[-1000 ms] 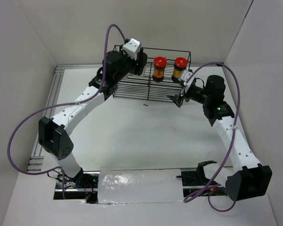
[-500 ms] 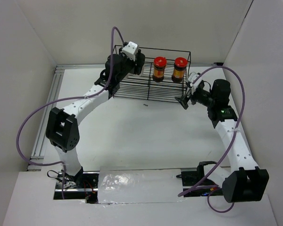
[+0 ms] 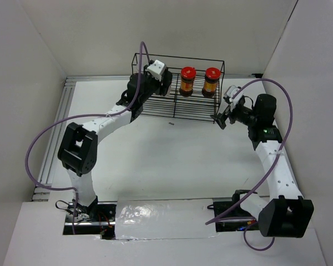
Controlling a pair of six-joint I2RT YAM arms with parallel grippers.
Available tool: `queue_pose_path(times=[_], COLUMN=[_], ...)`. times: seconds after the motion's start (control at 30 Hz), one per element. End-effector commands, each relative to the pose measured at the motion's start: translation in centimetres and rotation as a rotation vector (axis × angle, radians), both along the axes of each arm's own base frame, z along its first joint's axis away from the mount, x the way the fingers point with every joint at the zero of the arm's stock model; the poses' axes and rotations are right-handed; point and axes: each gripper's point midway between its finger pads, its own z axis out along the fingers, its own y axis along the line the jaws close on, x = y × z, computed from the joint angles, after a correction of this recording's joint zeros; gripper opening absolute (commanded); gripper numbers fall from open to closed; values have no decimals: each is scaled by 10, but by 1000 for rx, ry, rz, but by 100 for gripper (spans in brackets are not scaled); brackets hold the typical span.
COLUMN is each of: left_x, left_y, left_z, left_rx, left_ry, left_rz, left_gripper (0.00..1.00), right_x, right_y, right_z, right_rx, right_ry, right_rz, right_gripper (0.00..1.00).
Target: Organize the condiment bottles
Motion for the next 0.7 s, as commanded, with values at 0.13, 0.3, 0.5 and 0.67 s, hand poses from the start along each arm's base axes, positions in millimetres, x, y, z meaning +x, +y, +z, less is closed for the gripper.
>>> queue_pose_path(times=[0.13, 0.3, 0.5, 0.67], left_x=[9, 13, 18, 23], left_y=[-3, -3, -1, -1], left_z=[50, 55, 53, 43], left_rx=[-75, -88, -85, -75], left_ry=[-210, -254, -288, -278], left_rz=[0, 10, 27, 29], left_gripper=[0, 0, 0, 0], right_x=[0, -3, -4, -5], right_y=[-4, -9, -15, -19], right_z=[8, 6, 5, 2], right_rx=[-7, -12, -13, -18], right_ry=[-9, -5, 0, 14], right_rz=[28, 19, 15, 10], right_gripper=[100, 100, 100, 100])
